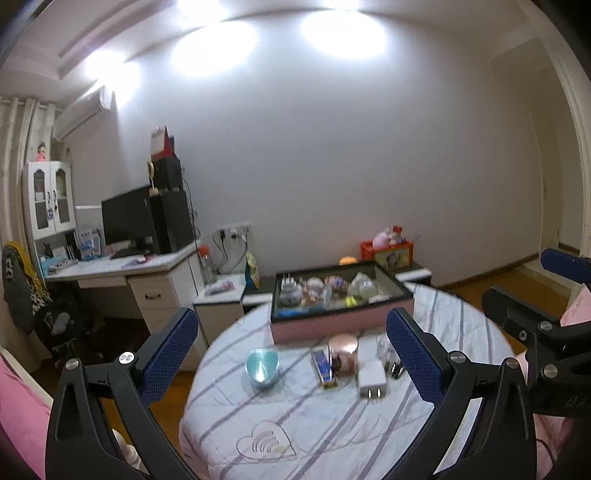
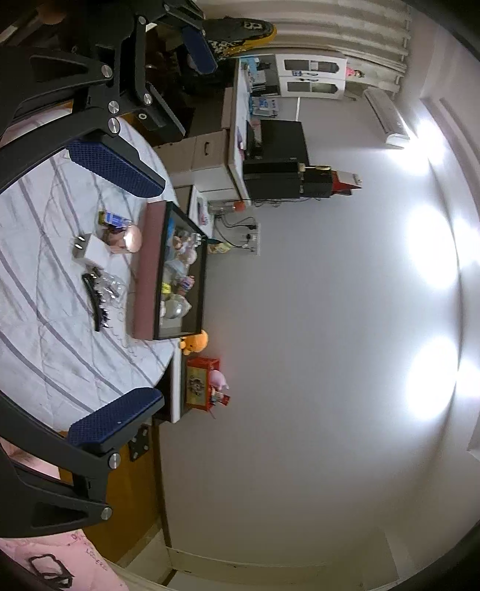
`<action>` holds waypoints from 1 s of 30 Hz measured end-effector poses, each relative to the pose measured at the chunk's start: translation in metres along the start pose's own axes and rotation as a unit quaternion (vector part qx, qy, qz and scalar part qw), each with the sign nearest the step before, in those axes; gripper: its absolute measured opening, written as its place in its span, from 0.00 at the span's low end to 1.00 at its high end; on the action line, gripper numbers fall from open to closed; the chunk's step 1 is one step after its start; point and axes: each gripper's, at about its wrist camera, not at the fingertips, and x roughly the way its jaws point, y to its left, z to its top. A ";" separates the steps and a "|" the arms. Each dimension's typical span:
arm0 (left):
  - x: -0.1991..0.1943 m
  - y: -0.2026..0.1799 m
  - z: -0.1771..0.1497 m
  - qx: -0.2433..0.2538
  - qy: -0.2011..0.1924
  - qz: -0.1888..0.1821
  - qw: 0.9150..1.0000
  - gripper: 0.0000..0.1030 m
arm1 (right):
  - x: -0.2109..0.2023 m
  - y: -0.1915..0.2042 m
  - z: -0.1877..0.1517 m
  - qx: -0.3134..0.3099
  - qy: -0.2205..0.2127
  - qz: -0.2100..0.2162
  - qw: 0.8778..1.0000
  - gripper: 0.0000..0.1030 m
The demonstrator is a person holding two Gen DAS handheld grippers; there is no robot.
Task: Organize rigid objects
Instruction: 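Withdraw both tools back over the bed, then grasp the teal soap case with the left tool while the right tool grasps the rose-gold cup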
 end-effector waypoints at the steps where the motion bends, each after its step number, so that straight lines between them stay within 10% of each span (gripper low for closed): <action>1: 0.005 0.000 -0.004 0.000 0.010 -0.003 1.000 1.00 | 0.007 0.000 -0.005 0.001 0.011 0.002 1.000 1.00; 12: 0.092 0.032 -0.069 -0.035 0.159 -0.004 0.987 1.00 | 0.085 -0.009 -0.057 0.014 0.122 0.004 0.992 1.00; 30: 0.229 0.056 -0.095 -0.062 0.293 0.004 0.954 1.00 | 0.187 -0.054 -0.090 0.039 0.234 -0.033 0.971 1.00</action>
